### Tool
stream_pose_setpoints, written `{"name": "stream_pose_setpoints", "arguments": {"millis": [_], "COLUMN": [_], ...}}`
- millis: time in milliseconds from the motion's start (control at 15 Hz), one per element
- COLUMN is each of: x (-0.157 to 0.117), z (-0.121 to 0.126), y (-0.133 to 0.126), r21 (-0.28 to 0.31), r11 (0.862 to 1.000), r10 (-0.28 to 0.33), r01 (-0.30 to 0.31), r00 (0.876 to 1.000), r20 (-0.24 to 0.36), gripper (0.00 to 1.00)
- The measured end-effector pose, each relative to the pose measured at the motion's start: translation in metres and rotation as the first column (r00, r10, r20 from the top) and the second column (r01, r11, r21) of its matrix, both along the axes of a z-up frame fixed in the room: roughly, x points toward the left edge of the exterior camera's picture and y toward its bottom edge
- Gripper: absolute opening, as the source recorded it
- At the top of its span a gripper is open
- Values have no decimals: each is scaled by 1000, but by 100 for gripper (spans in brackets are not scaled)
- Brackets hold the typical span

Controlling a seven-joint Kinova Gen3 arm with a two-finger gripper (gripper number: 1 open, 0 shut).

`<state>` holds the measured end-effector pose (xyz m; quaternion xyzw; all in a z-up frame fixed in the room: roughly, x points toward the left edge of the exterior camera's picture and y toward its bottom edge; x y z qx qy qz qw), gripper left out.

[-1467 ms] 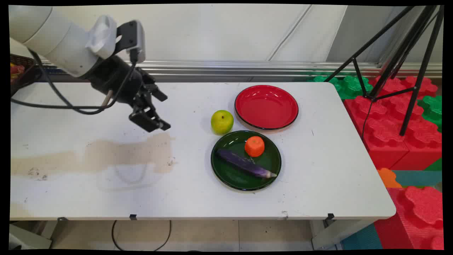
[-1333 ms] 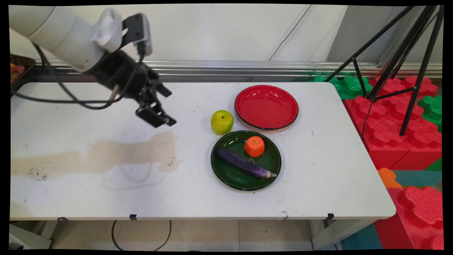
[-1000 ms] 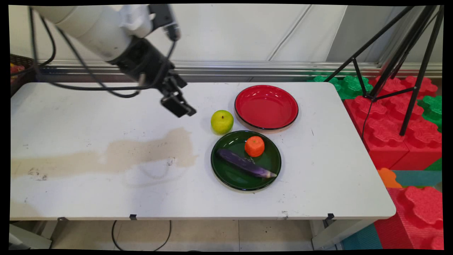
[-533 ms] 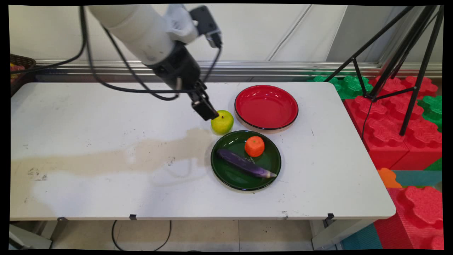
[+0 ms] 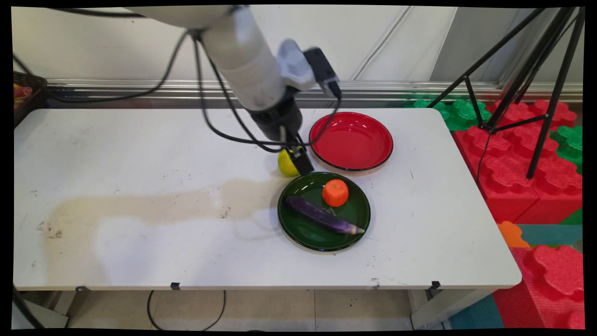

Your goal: Pick up the mandarin from the green plate

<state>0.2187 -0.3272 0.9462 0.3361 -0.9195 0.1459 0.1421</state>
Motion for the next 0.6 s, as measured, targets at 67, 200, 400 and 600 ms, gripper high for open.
{"name": "stream_pose_setpoints", "arguments": {"millis": [67, 200, 400, 600], "x": [-6, -13, -23, -33], "z": [-9, -20, -40, -62], "y": [-6, -14, -25, -38], "r21": [11, 26, 51, 67], "r11": [1000, 1000, 999, 998], "r10": [2, 2, 1, -5], "r01": [-2, -3, -2, 4], "r00": [1000, 1000, 1000, 1000], "r20": [5, 10, 15, 15], "gripper": [100, 100, 100, 100]}}
